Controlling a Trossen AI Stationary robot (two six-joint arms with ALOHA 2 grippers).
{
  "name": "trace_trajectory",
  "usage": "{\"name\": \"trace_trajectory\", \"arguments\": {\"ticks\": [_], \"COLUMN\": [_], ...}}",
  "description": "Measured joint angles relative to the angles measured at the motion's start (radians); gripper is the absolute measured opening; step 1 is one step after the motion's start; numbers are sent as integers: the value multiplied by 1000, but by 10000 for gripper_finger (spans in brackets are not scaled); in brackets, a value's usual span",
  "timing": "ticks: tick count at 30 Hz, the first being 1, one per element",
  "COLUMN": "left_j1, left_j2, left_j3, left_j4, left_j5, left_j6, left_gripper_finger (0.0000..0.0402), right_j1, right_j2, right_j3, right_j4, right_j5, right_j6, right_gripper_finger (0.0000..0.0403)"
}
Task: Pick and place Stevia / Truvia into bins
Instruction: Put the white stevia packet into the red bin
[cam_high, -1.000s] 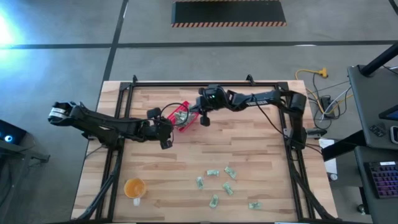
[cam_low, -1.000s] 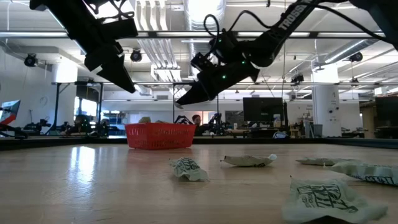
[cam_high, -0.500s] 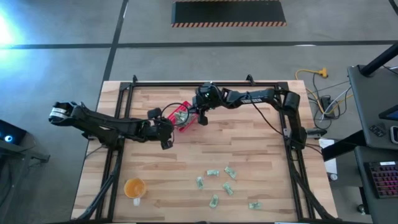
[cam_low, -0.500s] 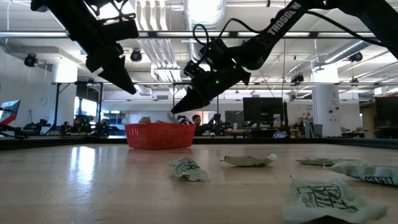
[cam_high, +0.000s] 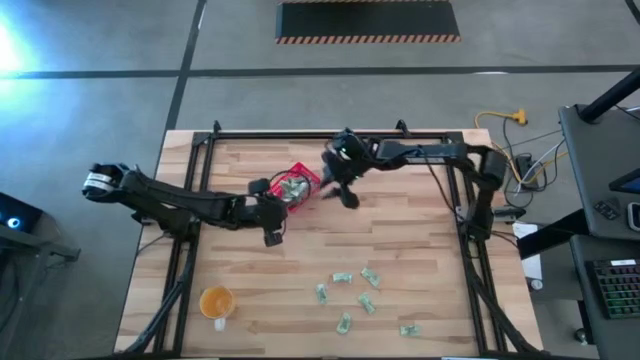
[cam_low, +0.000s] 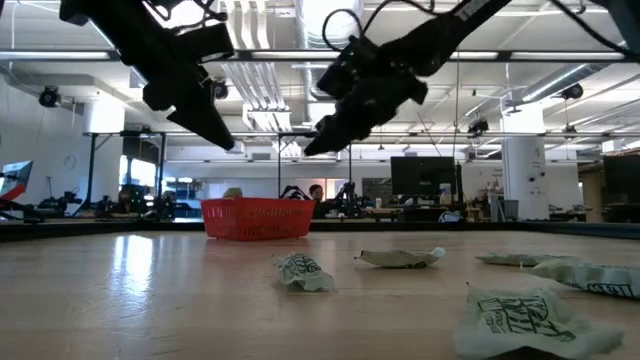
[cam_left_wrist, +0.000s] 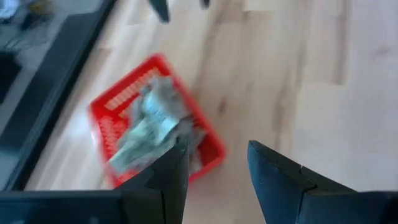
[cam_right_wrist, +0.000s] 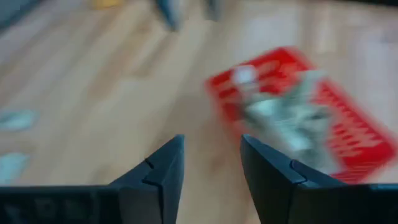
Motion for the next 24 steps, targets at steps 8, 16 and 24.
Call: {"name": "trace_trajectory", "arguments": {"ticks": [8, 16, 24], "left_j1": [0, -11, -52], "left_j2": [137, 329, 471], "left_j3": [0, 1, 3], "left_j4": [232, 450, 691], "left_j5": [205, 531, 720], "left_j6": [138, 151, 171], "left_gripper_finger": [147, 147, 147], "right_j1": [54, 52, 52], "right_j2": [-181, -444, -740], "right_j3": [-187, -410, -608], "right_j4": [-103, -104, -87], "right_j5": [-43, -37, -36], "right_j6": [-91, -88, -43], "right_gripper_finger": [131, 112, 92]}}
